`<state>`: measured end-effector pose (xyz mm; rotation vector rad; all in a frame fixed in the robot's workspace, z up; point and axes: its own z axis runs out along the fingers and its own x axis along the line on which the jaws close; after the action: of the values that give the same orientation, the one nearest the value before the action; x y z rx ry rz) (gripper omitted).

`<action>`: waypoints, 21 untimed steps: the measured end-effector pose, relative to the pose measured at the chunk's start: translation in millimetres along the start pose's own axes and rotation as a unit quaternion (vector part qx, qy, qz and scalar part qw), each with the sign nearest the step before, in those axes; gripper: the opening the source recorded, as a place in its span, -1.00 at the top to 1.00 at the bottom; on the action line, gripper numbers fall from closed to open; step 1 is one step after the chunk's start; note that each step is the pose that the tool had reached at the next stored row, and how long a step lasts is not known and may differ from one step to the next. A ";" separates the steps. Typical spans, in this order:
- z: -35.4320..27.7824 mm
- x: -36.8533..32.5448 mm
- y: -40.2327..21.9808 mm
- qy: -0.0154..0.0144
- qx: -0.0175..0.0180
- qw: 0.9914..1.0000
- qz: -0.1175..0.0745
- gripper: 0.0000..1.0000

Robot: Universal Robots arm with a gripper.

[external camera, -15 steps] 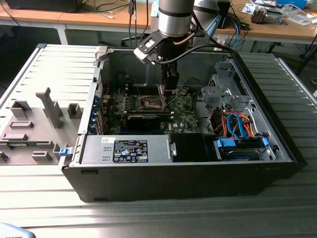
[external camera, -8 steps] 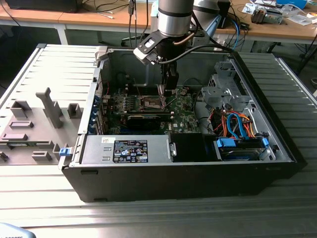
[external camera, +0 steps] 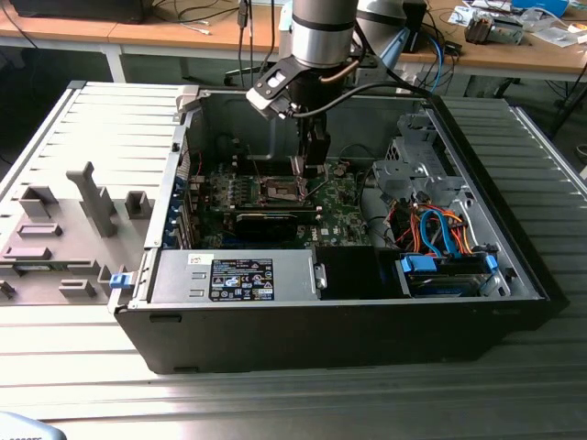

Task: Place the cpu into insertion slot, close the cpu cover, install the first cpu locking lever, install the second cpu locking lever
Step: 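Place the cpu into insertion slot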

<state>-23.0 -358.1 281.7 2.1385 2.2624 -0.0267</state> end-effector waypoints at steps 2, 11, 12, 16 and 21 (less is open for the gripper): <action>0.1 0.8 0.0 0.000 0.000 1.000 0.000 -0.08; 1.6 2.2 -0.1 0.000 0.000 1.000 0.000 -0.08; 1.6 2.2 -0.2 0.000 0.000 1.000 0.000 -0.08; 1.9 2.3 -0.7 0.000 0.000 1.000 0.000 -0.08; 8.1 2.9 -1.5 0.000 0.000 1.000 0.000 -0.08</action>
<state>-24.6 -355.5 273.5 2.1385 2.2624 -0.0267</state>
